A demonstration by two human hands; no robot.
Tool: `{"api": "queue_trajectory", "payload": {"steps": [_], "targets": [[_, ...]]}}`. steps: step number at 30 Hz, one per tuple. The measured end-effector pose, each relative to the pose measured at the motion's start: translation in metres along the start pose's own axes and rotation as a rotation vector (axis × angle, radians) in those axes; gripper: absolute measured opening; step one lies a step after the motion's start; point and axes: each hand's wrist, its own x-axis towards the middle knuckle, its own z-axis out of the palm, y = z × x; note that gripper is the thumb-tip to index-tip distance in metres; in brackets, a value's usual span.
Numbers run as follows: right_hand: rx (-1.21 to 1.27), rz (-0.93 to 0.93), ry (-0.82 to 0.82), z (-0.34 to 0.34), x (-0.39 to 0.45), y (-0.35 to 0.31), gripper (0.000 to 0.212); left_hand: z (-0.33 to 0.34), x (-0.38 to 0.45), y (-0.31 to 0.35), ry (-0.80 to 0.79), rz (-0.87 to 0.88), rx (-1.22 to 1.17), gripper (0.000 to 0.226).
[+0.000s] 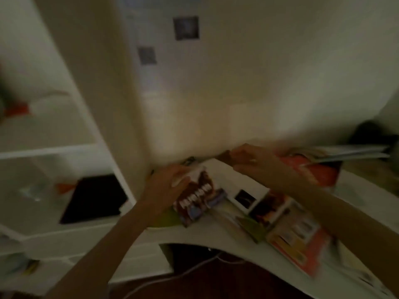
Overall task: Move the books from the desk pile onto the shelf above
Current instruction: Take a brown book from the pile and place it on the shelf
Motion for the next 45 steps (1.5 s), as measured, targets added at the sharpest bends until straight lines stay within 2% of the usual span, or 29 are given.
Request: {"api": "queue_trajectory", "payload": {"steps": [2, 5, 7, 8, 9, 11, 13, 14, 15, 17, 19, 20, 23, 26, 29, 30, 32, 36, 38, 40, 43, 45], "targets": [[-0.002, 0.143, -0.012, 0.004, -0.006, 0.049, 0.034, 0.04, 0.008, -0.014, -0.062, -0.084, -0.022, 0.026], [0.096, 0.328, 0.048, 0.016, -0.01, 0.108, 0.032, 0.087, 0.019, -0.035, -0.19, -0.207, -0.035, 0.024], [0.076, 0.43, 0.125, 0.022, -0.008, 0.144, 0.025, 0.112, 0.029, -0.045, -0.205, -0.255, -0.095, 0.008], [0.053, 0.475, 0.185, 0.024, -0.006, 0.159, 0.015, 0.124, 0.036, -0.049, -0.201, -0.248, -0.086, 0.004], [0.017, 0.515, 0.246, 0.025, -0.003, 0.172, 0.007, 0.136, 0.043, -0.053, -0.211, -0.222, -0.063, 0.012], [-0.011, 0.566, 0.341, 0.028, 0.006, 0.197, 0.027, 0.159, 0.059, -0.055, -0.293, -0.133, -0.065, 0.008], [-0.003, 0.609, 0.39, 0.031, 0.018, 0.213, 0.022, 0.181, 0.076, -0.055, -0.383, -0.063, -0.094, 0.029], [0.007, 0.632, 0.406, 0.033, 0.024, 0.218, 0.01, 0.189, 0.086, -0.053, -0.387, -0.044, -0.091, 0.043], [0.059, 0.659, 0.419, 0.033, 0.03, 0.219, 0.01, 0.196, 0.096, -0.051, -0.373, -0.012, -0.067, 0.056], [0.244, 0.68, 0.394, 0.029, 0.039, 0.218, 0.025, 0.21, 0.114, -0.05, -0.366, 0.025, 0.062, 0.084], [0.364, 0.663, 0.28, 0.023, 0.047, 0.214, 0.038, 0.219, 0.122, -0.053, -0.409, 0.093, 0.247, 0.118], [0.359, 0.663, 0.219, 0.021, 0.05, 0.212, 0.048, 0.222, 0.121, -0.055, -0.439, 0.134, 0.321, 0.126], [0.211, 0.63, 0.065, 0.015, 0.059, 0.212, 0.064, 0.223, 0.112, -0.069, -0.572, 0.235, 0.416, 0.124], [0.461, 0.777, -0.08, 0.004, 0.063, 0.212, 0.049, 0.216, 0.106, -0.066, -0.638, 0.339, 0.505, 0.121], [0.668, 0.899, -0.108, -0.013, 0.059, 0.215, 0.037, 0.223, 0.096, -0.051, -0.683, 0.401, 0.578, 0.122], [0.711, 0.893, -0.106, -0.017, 0.055, 0.216, 0.031, 0.227, 0.092, -0.047, -0.678, 0.419, 0.565, 0.122], [0.712, 0.863, -0.067, -0.026, 0.045, 0.213, 0.006, 0.234, 0.085, -0.042, -0.631, 0.511, 0.609, 0.115], [0.45, 0.694, 0.014, -0.038, 0.029, 0.211, 0.011, 0.225, 0.077, -0.033, -0.519, 0.61, 0.621, 0.089], [0.458, 0.678, -0.006, -0.045, 0.026, 0.207, 0.014, 0.222, 0.07, -0.031, -0.454, 0.647, 0.619, 0.086], [0.509, 0.696, -0.017, -0.051, 0.024, 0.199, 0.023, 0.222, 0.065, -0.029, -0.451, 0.595, 0.63, 0.089], [0.42, 0.666, 0.043, -0.061, 0.026, 0.189, 0.05, 0.227, 0.06, -0.028, -0.477, 0.414, 0.508, 0.089], [0.47, 0.687, 0.076, -0.069, 0.031, 0.183, 0.044, 0.232, 0.059, -0.024, -0.468, 0.332, 0.443, 0.083]]}}
